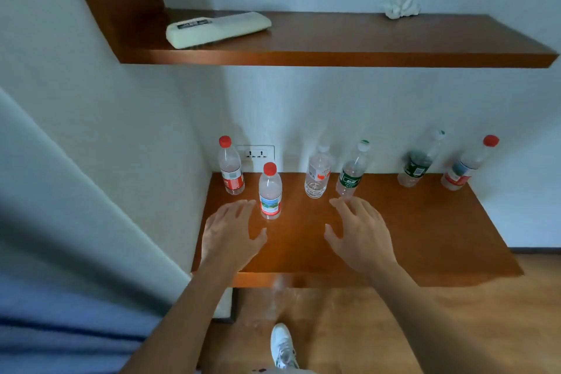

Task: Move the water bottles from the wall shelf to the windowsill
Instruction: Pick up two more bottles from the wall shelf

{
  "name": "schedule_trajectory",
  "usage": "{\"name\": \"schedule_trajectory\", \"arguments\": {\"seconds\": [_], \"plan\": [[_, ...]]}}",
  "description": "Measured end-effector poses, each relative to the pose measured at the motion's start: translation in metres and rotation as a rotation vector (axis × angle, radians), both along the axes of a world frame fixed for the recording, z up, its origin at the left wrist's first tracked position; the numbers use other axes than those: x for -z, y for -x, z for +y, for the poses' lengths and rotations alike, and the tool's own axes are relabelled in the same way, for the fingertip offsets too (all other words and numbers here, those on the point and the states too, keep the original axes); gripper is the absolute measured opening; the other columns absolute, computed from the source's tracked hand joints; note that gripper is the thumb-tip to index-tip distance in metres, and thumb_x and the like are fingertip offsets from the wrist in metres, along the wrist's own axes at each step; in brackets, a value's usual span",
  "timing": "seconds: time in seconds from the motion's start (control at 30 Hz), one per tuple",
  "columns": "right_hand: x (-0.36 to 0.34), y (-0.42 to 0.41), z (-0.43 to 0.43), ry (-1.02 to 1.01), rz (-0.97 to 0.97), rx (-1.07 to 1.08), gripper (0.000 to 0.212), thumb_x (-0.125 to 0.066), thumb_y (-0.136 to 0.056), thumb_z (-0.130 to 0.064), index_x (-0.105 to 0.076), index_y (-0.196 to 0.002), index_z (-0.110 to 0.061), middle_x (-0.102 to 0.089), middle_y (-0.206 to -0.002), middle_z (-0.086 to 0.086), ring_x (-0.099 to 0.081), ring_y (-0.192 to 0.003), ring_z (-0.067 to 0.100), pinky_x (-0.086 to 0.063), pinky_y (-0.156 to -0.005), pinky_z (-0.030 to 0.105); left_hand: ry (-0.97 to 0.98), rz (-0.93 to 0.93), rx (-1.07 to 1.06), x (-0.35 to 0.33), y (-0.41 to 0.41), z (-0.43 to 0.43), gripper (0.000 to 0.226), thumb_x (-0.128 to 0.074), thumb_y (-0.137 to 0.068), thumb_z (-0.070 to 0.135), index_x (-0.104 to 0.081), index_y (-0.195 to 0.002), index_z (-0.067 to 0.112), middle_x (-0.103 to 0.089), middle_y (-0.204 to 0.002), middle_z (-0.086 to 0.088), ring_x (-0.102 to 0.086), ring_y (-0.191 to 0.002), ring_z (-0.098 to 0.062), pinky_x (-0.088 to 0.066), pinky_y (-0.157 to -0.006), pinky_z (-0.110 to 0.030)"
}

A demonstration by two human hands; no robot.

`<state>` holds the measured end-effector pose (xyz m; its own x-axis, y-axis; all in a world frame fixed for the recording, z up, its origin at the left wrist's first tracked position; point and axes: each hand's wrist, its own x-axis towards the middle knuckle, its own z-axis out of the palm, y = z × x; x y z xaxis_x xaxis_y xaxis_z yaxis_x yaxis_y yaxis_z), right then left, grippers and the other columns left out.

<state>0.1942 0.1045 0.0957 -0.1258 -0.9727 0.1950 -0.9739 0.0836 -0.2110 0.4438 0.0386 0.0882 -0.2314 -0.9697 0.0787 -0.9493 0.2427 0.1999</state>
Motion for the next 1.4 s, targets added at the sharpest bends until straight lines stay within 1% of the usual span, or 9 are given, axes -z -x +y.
{"name": "schedule_trajectory", "arguments": {"seconds": [0.17, 0.33, 0.6, 0.67, 0.83, 1.0, 1.23, 1.33, 1.4], "plan": [[0.016, 0.020, -0.059, -0.042, -0.059, 0.017, 0.053, -0.060, -0.088, -0.047, -0.053, -0.135, -0.022, -0.058, -0.138, 0.002, -0.054, -0.131, 0.023, -0.046, -0.109, 0.044, -0.067, 0.086, -0.051, 0.020, 0.006, -0.052, 0.072, -0.055, -0.082, 0.068, -0.038, -0.144, 0.035, -0.047, -0.147, 0.009, -0.044, -0.136, -0.017, -0.040, -0.108, -0.042], [0.037, 0.033, -0.094, -0.031, -0.203, 0.080, 0.054, -0.064, -0.086, -0.044, -0.053, -0.134, -0.020, -0.061, -0.129, 0.002, -0.058, -0.117, 0.021, -0.052, -0.094, 0.036, -0.204, 0.225, -0.115, 0.044, 0.016, -0.079, 0.086, -0.064, -0.075, 0.069, -0.032, -0.146, 0.032, -0.045, -0.149, 0.006, -0.044, -0.136, -0.019, -0.042, -0.107, -0.044], [0.084, 0.049, -0.135, -0.127, -0.660, 0.262, 0.089, -0.075, -0.083, -0.046, -0.027, -0.154, -0.022, -0.047, -0.149, -0.001, -0.046, -0.137, 0.016, -0.040, -0.108, 0.034, -0.309, 0.564, -0.257, 0.078, 0.049, -0.096, 0.104, -0.080, -0.062, 0.060, -0.032, -0.148, 0.026, -0.046, -0.149, 0.001, -0.047, -0.134, -0.022, -0.043, -0.105, -0.041], [0.092, 0.047, -0.149, -0.163, -0.756, 0.275, 0.099, -0.079, -0.079, -0.046, -0.022, -0.156, -0.023, -0.041, -0.155, 0.000, -0.041, -0.142, 0.018, -0.039, -0.113, 0.041, -0.327, 0.615, -0.289, 0.085, 0.057, -0.102, 0.106, -0.079, -0.061, 0.062, -0.031, -0.148, 0.027, -0.047, -0.148, 0.002, -0.047, -0.134, -0.021, -0.044, -0.106, -0.041], [0.107, 0.041, -0.185, -0.169, -0.947, 0.293, 0.106, -0.089, -0.069, -0.041, -0.026, -0.152, -0.024, -0.044, -0.152, -0.001, -0.044, -0.139, 0.018, -0.040, -0.113, 0.041, -0.320, 0.699, -0.358, 0.099, 0.072, -0.122, 0.103, -0.085, -0.062, 0.053, -0.030, -0.146, 0.027, -0.050, -0.141, -0.001, -0.050, -0.129, -0.022, -0.047, -0.101, -0.039], [0.122, 0.032, -0.210, -0.070, -0.961, 0.380, 0.106, -0.093, -0.061, -0.040, -0.035, -0.147, -0.017, -0.053, -0.138, 0.004, -0.054, -0.127, 0.022, -0.048, -0.106, 0.035, -0.383, 0.784, -0.382, 0.105, 0.076, -0.139, 0.095, -0.090, -0.064, 0.036, -0.036, -0.141, 0.022, -0.053, -0.125, 0.002, -0.054, -0.116, -0.019, -0.052, -0.099, -0.041], [0.123, 0.026, -0.231, 0.000, -0.904, 0.413, 0.094, -0.092, -0.066, -0.036, -0.042, -0.142, -0.014, -0.057, -0.131, 0.002, -0.050, -0.113, 0.009, -0.037, -0.092, 0.013, -0.410, 0.783, -0.325, 0.105, 0.079, -0.154, 0.087, -0.088, -0.068, 0.032, -0.038, -0.139, 0.022, -0.051, -0.120, 0.009, -0.052, -0.112, -0.015, -0.051, -0.098, -0.039], [0.119, 0.027, -0.233, -0.008, -0.812, 0.364, 0.082, -0.089, -0.070, -0.036, -0.048, -0.136, -0.010, -0.062, -0.123, 0.004, -0.051, -0.104, 0.007, -0.031, -0.078, -0.005, -0.395, 0.808, -0.332, 0.097, 0.083, -0.157, 0.086, -0.087, -0.070, 0.026, -0.035, -0.139, 0.022, -0.047, -0.119, 0.010, -0.047, -0.111, -0.012, -0.047, -0.096, -0.032], [0.113, 0.026, -0.233, -0.008, -0.787, 0.330, 0.079, -0.088, -0.072, -0.036, -0.049, -0.134, -0.008, -0.062, -0.120, 0.006, -0.058, -0.105, 0.015, -0.033, -0.079, -0.003, -0.376, 0.831, -0.327, 0.089, 0.085, -0.158, 0.084, -0.086, -0.071, 0.022, -0.035, -0.138, 0.023, -0.047, -0.117, 0.009, -0.048, -0.111, -0.013, -0.047, -0.092, -0.031]]}}
